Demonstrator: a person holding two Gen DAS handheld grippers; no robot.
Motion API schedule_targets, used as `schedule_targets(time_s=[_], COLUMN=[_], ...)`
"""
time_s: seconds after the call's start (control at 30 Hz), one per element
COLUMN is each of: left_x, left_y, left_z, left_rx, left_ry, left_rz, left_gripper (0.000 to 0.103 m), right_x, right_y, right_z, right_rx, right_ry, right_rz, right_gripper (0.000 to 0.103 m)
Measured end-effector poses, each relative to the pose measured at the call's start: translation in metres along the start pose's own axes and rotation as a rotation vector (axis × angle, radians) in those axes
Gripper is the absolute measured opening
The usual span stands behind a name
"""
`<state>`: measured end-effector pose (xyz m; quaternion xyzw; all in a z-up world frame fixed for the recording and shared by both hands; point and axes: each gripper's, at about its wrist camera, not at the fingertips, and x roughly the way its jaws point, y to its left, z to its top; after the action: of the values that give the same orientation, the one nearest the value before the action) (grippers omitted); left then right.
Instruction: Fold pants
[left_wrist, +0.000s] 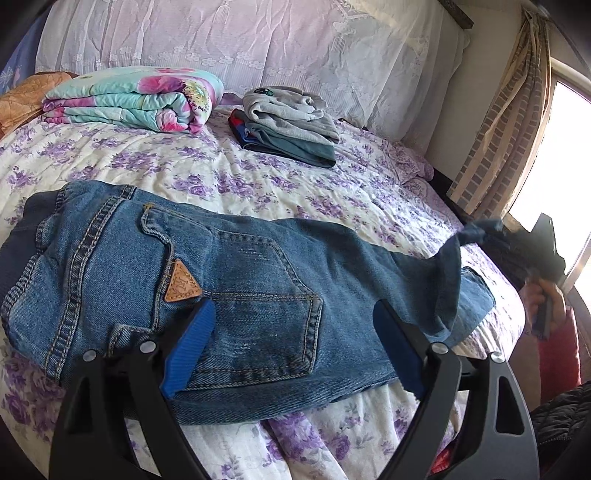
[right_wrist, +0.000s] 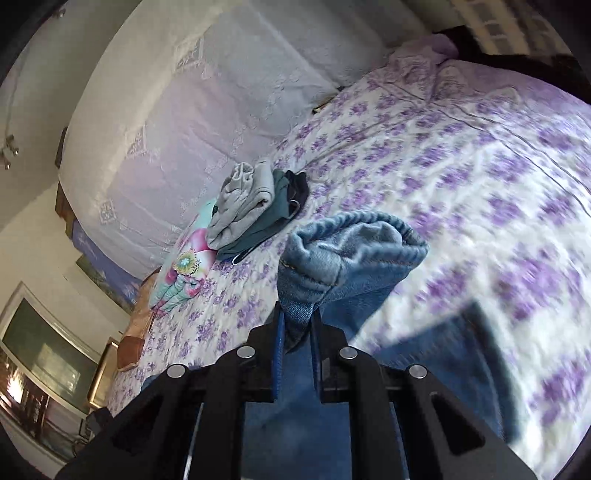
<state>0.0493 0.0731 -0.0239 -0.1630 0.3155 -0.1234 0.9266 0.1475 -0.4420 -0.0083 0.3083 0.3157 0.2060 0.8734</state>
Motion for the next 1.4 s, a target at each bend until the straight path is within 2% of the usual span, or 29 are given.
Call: schedule_targets(time_s=[0.07,0.17,0.23,0.3,0.47,0.73,0.77,0.87,0.9,0.97,1.03,1.13,1.23,1.3,1.37,1.4], left_x=[0.0,-0.001,-0.002,-0.002,-0.003,-0.003,-0.003,-0.004,-0.004,-0.004,-0.004,-0.005,-0.005,-0.005,-0.005,-0.006], left_y=[0.001,0.002,0.003,0.004,0.005,0.005,0.005,0.005,0.005,0.005,0.005,0.005,0.005,0.005,0.005,0.005], left_z=[0.0,0.0,0.0,-0.001,-0.001,-0.002,-0.002,-0.002,-0.002,-0.002,-0.002,-0.002,-0.002,-0.001,-0.002,-0.002], left_rx=[-0.004,-0.008,-0.015,-0.021,-0.023,-0.023,-0.023,-0.023,-0.024,-0.024,-0.026,-0.03,-0.029,-0.028,-0.029,-0.03], left_ry=[-0.003,-0.008,-0.014,-0.018,-0.022,-0.022,-0.022,-0.022,-0.022,-0.022,-0.024,-0.026,-0.025,-0.025,-0.027,-0.028], left_rz=[-0.005,-0.01,-0.017,-0.025,-0.029,-0.03,-0.03,-0.03,-0.032,-0.031,-0.037,-0.042,-0.041,-0.04,-0.042,-0.043], left_gripper=[0.084,0.084,0.084,0.084,0.084,0.084,0.084,0.084,0.084,0.084,0.084,0.084,0.084,0.084,0.084,0.084], right_x=[-0.012,-0.02,-0.022,-0.028,-0.029,0.005,0.006,0.001,-0.005,-0.018,-0.031,-0.039,-0.04,-0.04,-0.035,-0.032], right_y=[-0.024,-0.055,-0.073,-0.087,-0.078,-0.066,-0.064,-0.057,-0.055,-0.05,-0.047,-0.062,-0.095,-0.101,-0.089,-0.081], right_z=[-0.014,-0.03,-0.037,-0.042,-0.042,-0.042,-0.041,-0.036,-0.032,-0.026,-0.022,-0.025,-0.035,-0.041,-0.044,-0.045], right_rx=[0.053,0.102,0.152,0.217,0.212,0.196,0.181,0.146,0.143,0.134,0.113,0.104,0.195,0.235,0.222,0.205], right_ry=[0.003,0.04,0.072,0.055,0.034,0.065,0.062,0.029,0.013,-0.004,-0.008,0.045,0.058,0.054,0.077,0.094], right_rz=[0.002,-0.042,-0.058,-0.056,0.002,0.01,0.007,0.005,0.021,0.042,0.033,-0.031,-0.092,-0.033,0.005,0.009], right_gripper=[0.013,0.013,0.018,0.043,0.057,0.057,0.054,0.027,0.023,0.02,0.019,0.019,0.019,0.021,0.022,0.029])
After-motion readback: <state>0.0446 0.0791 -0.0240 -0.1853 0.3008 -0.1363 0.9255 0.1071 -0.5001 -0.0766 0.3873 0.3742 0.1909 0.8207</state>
